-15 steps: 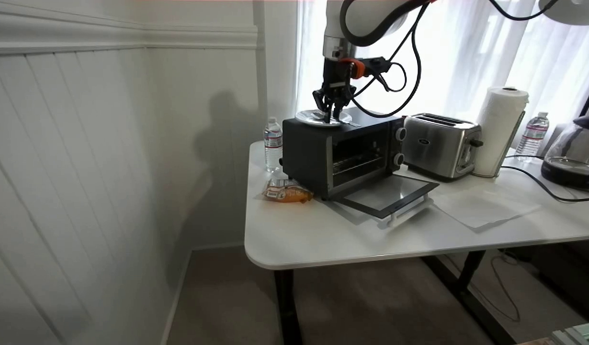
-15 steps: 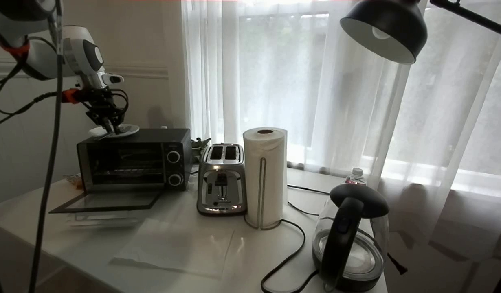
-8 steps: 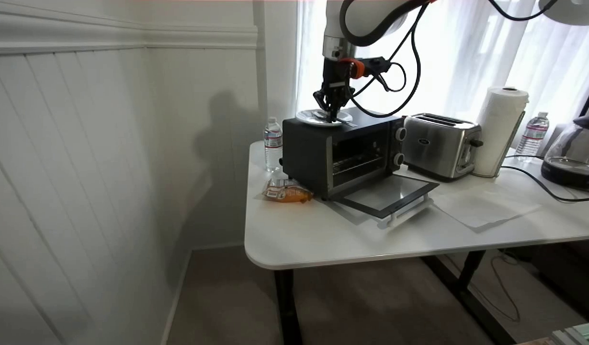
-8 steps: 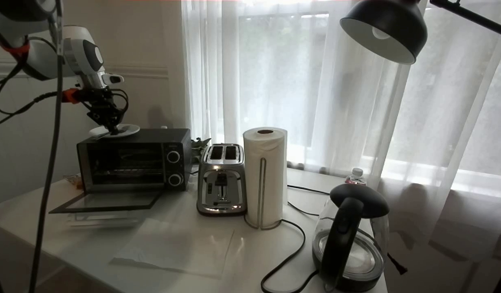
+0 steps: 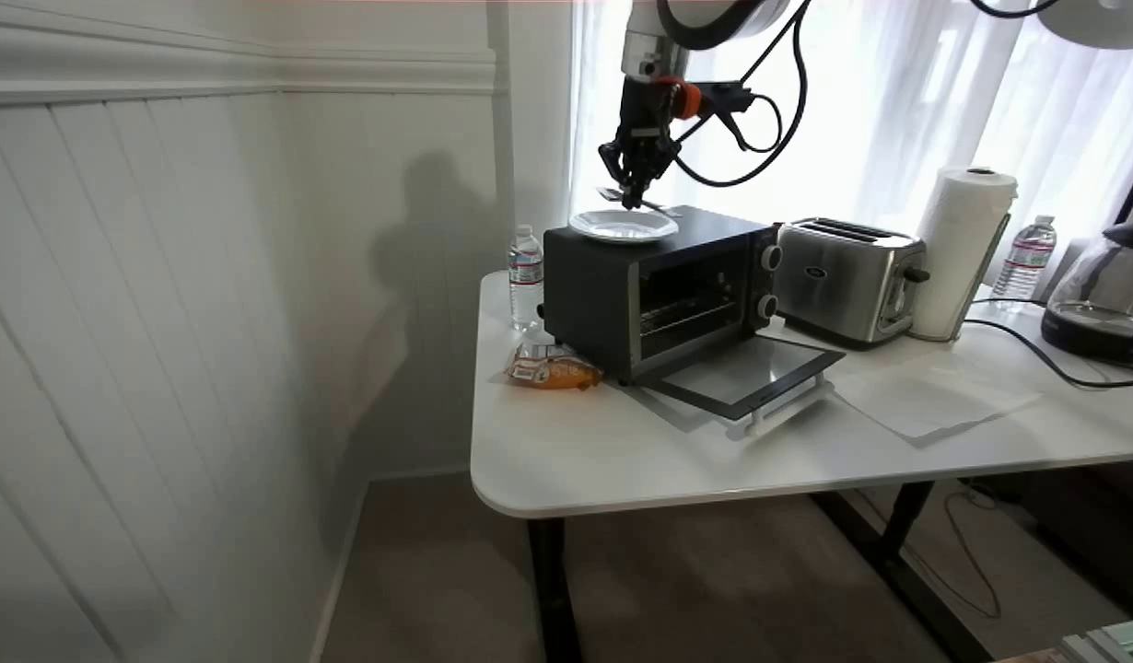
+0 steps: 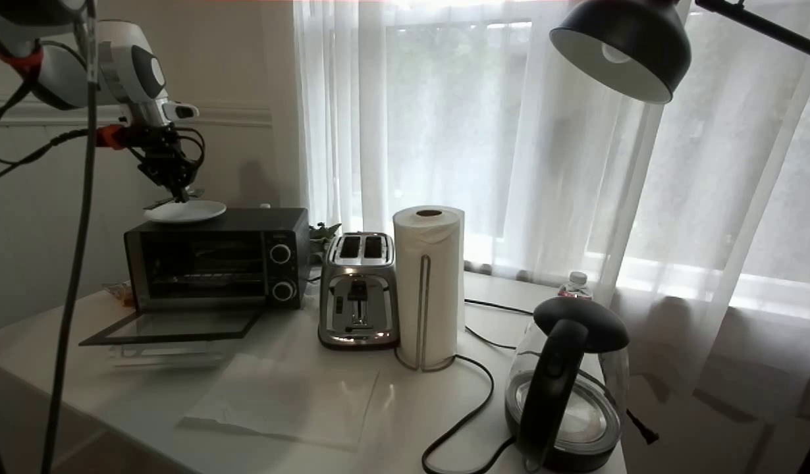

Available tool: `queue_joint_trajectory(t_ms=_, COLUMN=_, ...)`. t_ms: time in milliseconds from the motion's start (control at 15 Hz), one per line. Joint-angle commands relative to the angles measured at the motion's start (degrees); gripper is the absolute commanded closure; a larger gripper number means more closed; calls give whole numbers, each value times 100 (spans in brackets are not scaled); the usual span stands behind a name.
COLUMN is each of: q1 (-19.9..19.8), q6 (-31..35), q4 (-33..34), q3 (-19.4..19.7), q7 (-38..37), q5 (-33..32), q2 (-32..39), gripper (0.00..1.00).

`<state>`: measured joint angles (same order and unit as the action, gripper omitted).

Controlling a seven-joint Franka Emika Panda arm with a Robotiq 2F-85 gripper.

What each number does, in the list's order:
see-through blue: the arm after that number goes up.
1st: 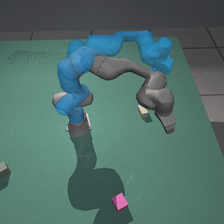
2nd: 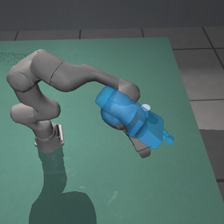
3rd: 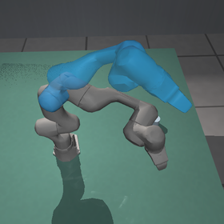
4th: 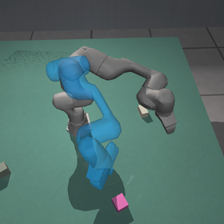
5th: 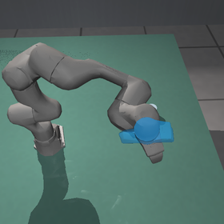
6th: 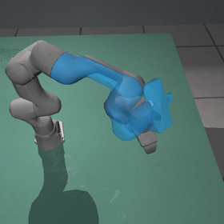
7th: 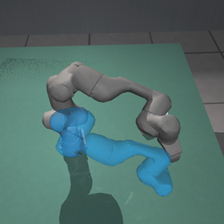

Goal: Pick up the orange packet from the white plate and put it on the table behind the toaster, pick up the silver fork and spoon from the white plate and put them on the sheet of kitchen paper on the table

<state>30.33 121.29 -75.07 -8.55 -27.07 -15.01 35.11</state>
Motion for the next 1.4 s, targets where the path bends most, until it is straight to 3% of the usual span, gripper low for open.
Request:
queue_joint_trajectory(t_ms=0, q1=-257, q6=-43, q4=-648, q3=-117, q7=-36, q5=403, q2=-763, gripper=97)
queue_joint_trajectory(t_ms=533, q1=-836, q6=507, q4=-2777, q3=-144, q7=-56, q5=964, q2=-2658, gripper=97)
queue_joint_trajectory(t_ms=1333, q1=-1670, q6=1694, q4=-6276, q3=-140, q7=4, q5=953, q2=-4734, gripper=97)
